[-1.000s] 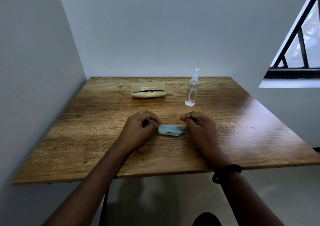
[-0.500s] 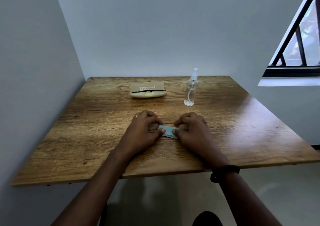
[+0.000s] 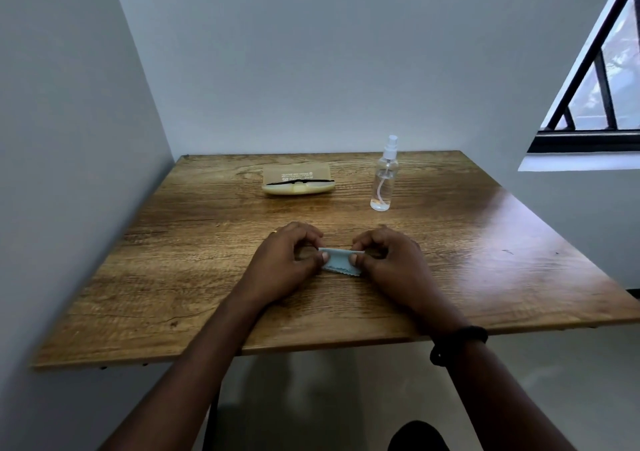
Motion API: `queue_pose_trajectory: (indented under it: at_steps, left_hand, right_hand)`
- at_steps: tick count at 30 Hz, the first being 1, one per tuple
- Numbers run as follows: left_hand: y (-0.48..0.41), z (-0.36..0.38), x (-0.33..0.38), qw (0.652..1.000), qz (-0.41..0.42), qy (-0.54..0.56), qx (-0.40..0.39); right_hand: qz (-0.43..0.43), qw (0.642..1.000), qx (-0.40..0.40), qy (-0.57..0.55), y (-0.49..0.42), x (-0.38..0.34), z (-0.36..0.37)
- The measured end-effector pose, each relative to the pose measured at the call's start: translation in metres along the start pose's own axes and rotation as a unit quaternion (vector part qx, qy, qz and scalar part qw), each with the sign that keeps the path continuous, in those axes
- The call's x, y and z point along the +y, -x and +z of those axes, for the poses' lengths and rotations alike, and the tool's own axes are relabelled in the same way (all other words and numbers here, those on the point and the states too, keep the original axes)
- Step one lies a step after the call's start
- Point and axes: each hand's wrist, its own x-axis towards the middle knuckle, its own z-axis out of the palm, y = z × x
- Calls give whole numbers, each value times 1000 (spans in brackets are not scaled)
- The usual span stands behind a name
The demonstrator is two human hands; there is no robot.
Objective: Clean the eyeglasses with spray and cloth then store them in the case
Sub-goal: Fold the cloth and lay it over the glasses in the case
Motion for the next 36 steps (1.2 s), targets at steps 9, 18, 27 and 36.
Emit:
queue_pose_trajectory:
  at_steps: [9, 18, 27, 36]
  left_hand:
    - [1, -4, 3, 987, -39, 159, 7]
    - [-2, -7, 3, 975, -39, 169, 139]
    - [-91, -66, -5, 946, -120, 222, 205]
    - [-142, -62, -29, 951, -142, 167, 219]
  right_hand:
    - [-1, 981, 6, -195, 2, -4, -4]
    - [10, 972, 56, -227, -23, -18, 18]
    - [50, 957, 69, -276, -135, -68, 31]
    - [76, 987, 112, -89, -209, -58, 55]
